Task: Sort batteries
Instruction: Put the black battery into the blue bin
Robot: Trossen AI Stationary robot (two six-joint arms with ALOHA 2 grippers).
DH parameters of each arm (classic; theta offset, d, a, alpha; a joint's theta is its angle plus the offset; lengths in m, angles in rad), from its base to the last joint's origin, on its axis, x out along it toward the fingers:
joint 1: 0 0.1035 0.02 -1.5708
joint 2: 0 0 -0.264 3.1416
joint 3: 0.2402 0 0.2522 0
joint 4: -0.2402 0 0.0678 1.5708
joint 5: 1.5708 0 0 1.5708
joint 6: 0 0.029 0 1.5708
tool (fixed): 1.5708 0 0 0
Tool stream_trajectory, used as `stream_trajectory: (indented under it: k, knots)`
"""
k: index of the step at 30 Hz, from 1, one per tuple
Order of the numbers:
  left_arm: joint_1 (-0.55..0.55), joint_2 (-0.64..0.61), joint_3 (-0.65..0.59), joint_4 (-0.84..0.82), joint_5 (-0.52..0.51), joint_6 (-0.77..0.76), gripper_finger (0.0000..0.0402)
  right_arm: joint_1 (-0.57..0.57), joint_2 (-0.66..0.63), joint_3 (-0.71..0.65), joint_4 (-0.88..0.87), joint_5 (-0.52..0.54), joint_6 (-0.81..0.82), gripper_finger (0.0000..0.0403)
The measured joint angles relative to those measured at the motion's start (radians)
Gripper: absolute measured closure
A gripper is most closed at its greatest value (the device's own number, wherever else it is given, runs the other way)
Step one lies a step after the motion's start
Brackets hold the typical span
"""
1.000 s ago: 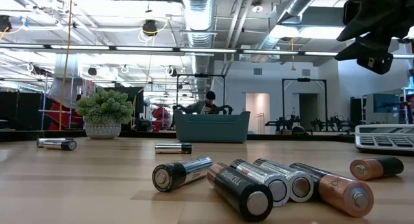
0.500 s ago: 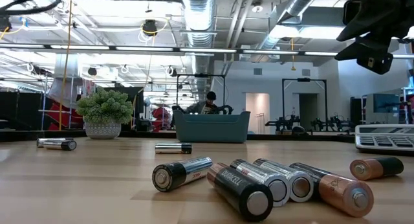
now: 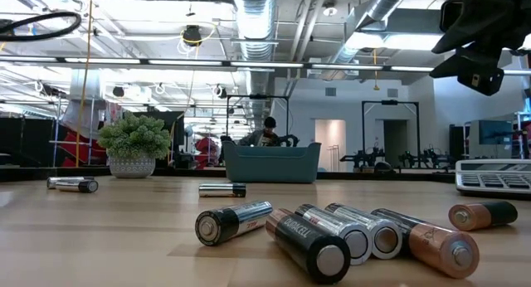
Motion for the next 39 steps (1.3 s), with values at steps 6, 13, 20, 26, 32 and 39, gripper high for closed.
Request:
stream_trajectory:
  k: [6,13,20,26,32,39]
  knots:
    - [0.0,0.0,-0.001,-0.023,0.014,-0.018,0.0361,0.0,0.0,0.0,-0.003,0.0,-0.003,0.0227]
    - [0.008,-0.001,-0.002,-0.044,0.014,-0.059,0.0366,0.0,0.0,0.0,-0.003,0.0,-0.019,0.0227]
    - [0.015,-0.076,-0.001,-0.105,-0.109,-0.139,0.0366,0.0,0.0,0.0,-0.003,0.0,-0.02,0.0227]
    - [0.045,-0.195,0.051,-0.256,-0.195,-0.116,0.0366,0.0,0.0,0.0,-0.001,0.0,-0.02,0.0227]
    - [0.229,-0.299,0.101,-0.363,-0.267,0.142,0.0366,-0.004,0.014,0.0,0.003,0.005,-0.02,0.0227]
    - [0.643,-0.321,0.174,-0.323,-0.267,0.784,0.0366,-0.02,0.096,0.0,0.01,0.006,-0.02,0.0227]
